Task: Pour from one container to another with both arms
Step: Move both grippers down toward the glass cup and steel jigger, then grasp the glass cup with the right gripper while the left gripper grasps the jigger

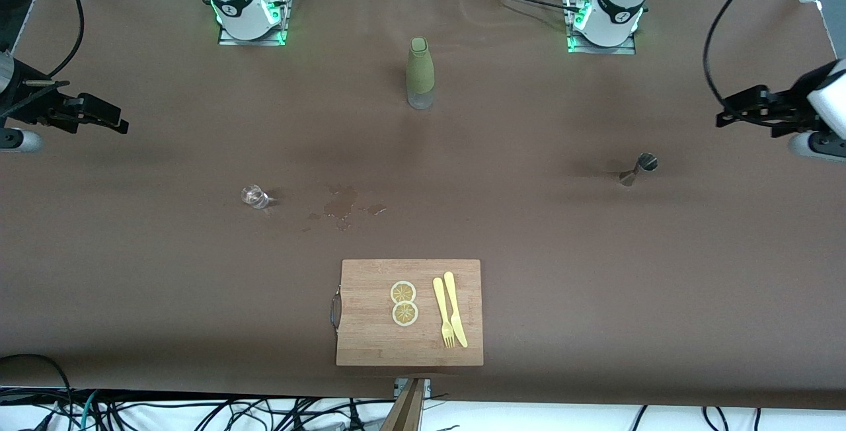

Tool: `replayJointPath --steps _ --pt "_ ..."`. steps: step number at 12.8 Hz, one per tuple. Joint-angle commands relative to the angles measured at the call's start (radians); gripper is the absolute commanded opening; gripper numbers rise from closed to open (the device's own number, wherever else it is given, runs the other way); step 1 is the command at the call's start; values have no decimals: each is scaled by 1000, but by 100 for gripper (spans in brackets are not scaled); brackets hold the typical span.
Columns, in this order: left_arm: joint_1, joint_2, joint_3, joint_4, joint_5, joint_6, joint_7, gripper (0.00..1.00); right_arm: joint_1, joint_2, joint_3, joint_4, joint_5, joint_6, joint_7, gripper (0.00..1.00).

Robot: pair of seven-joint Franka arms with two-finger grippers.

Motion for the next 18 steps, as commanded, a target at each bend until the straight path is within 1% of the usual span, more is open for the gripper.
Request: replayJointPath --steps 1,3,4,5,7,9,10,13,16,18 --pt "52 27 102 -15 -122 -10 284 100 -12 -4 -37 -18 23 10 -196 100" --pt "59 76 206 -19 -220 -24 542 100 -14 18 -66 -18 33 5 -377 100" --pt "72 96 239 -24 -272 -41 637 100 -14 34 -89 -18 84 4 -489 100" --pt "89 112 256 -44 -318 -47 712 100 -15 57 -123 -18 137 2 -596 100" --pt "129 150 265 -93 -395 -56 911 100 -23 108 -169 -24 208 7 -834 100" --pt "158 213 276 -119 -464 -79 1128 100 -45 172 -204 -26 326 13 -1058 100" --pt "176 248 276 -133 -503 -93 1222 100 -46 206 -227 -33 376 14 -1135 100" --pt "220 374 293 -182 -610 -107 1537 100 -94 298 -235 -104 591 27 -1420 100" --pt "226 529 340 -197 -719 -133 1882 100 -98 399 -250 -153 742 19 -1724 100" --pt "241 580 347 -222 -753 -147 2076 100 -97 468 -249 -178 837 13 -1937 100"
